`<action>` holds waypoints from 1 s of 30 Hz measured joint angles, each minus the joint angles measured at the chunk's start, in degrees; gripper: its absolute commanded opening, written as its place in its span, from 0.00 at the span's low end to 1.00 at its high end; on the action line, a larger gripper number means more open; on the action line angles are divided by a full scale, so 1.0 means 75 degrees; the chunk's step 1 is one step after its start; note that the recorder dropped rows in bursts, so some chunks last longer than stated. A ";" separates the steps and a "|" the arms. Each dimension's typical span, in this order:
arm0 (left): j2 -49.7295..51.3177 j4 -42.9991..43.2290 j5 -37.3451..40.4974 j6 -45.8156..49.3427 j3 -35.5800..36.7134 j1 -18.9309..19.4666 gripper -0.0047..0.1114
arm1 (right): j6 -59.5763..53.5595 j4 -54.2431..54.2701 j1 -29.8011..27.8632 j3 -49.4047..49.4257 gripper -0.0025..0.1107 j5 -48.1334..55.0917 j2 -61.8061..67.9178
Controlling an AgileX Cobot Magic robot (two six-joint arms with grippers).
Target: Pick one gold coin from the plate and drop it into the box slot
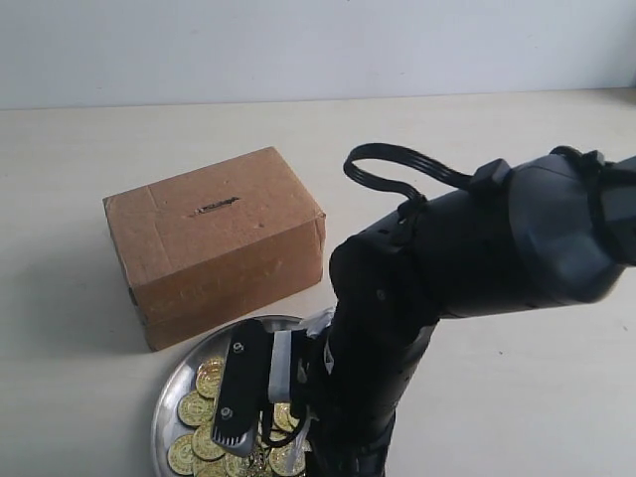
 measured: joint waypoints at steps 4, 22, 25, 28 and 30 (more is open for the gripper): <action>0.0000 0.0000 0.0000 0.0000 0.0000 0.0000 0.04 | -0.0388 0.0000 0.0000 0.0062 0.49 -0.0069 0.0000; 0.0000 0.0000 0.0000 0.0000 0.0000 0.0000 0.04 | -0.0761 0.0000 0.0000 0.0062 0.49 -0.0139 0.0000; 0.0000 0.0000 0.0000 0.0000 0.0000 0.0000 0.04 | -0.0761 0.0000 0.0000 0.0062 0.49 -0.0139 0.0000; 0.0000 0.0000 0.0000 0.0000 0.0000 0.0000 0.04 | -0.0761 0.0000 0.0045 0.0062 0.47 -0.0139 0.0000; 0.0000 0.0000 0.0000 0.0000 0.0000 0.0000 0.04 | -0.0761 0.0000 0.0045 0.0062 0.45 -0.0139 0.0000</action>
